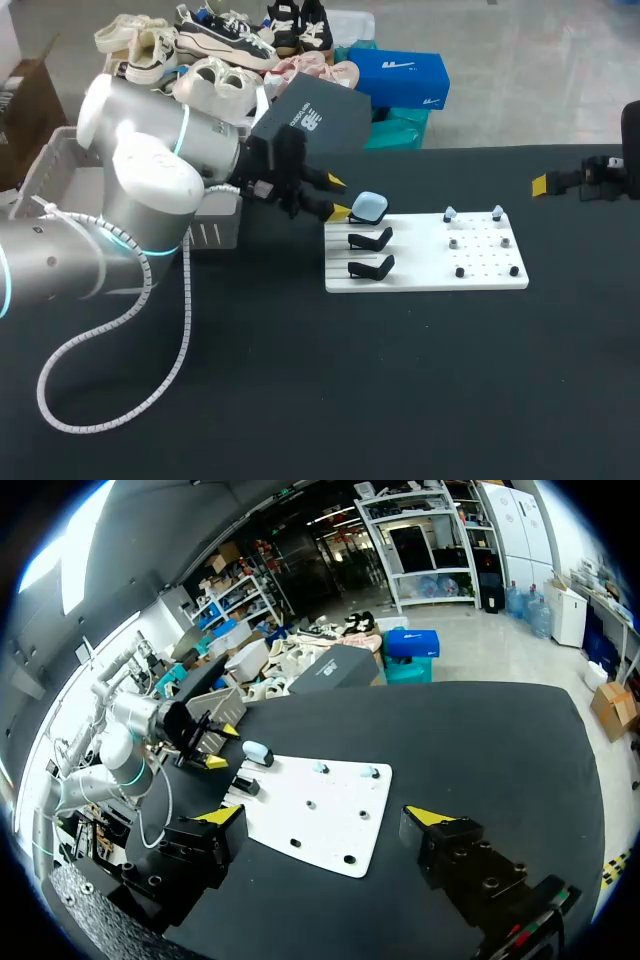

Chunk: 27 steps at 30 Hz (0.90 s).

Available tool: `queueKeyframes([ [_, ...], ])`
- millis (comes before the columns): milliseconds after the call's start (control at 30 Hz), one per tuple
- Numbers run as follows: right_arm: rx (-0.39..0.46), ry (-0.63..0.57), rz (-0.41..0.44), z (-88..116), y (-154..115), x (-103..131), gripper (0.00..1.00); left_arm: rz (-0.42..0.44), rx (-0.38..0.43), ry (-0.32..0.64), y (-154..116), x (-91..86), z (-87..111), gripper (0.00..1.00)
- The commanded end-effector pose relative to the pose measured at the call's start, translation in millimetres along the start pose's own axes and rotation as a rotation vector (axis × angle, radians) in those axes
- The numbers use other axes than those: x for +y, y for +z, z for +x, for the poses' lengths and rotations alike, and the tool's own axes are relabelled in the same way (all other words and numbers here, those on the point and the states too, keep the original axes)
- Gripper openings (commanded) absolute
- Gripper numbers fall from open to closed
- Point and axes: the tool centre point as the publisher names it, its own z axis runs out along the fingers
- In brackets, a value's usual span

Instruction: Pick up each earbud case from the left stands, insert the matching earbuds, close the lid, and place the case in the box.

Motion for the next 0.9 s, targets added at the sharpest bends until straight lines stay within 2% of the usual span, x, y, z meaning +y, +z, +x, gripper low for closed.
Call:
queueKeyframes([
  [33, 0.003, 0.000, 0.000, -0.5, -0.4, -0.2, 1.00, -0.007, 0.000, 0.012, 11.0, 8.6, 3.4, 0.57],
  [333, 0.003, 0.000, 0.000, -0.5, -0.4, -0.2, 1.00, 0.022, -0.008, 0.017, 18.2, 13.3, 3.9, 0.60],
  [467, 0.003, 0.000, 0.000, -0.5, -0.4, -0.2, 1.00, 0.038, -0.010, 0.020, 21.8, 13.8, 3.4, 0.57],
  [700, 0.003, 0.000, 0.000, -0.5, -0.4, -0.2, 1.00, 0.052, -0.012, 0.026, 27.5, 16.6, 4.0, 0.61],
  [900, 0.003, 0.000, 0.000, -0.5, -0.4, -0.2, 1.00, 0.064, -0.011, 0.026, 30.4, 18.8, 5.3, 0.59],
])
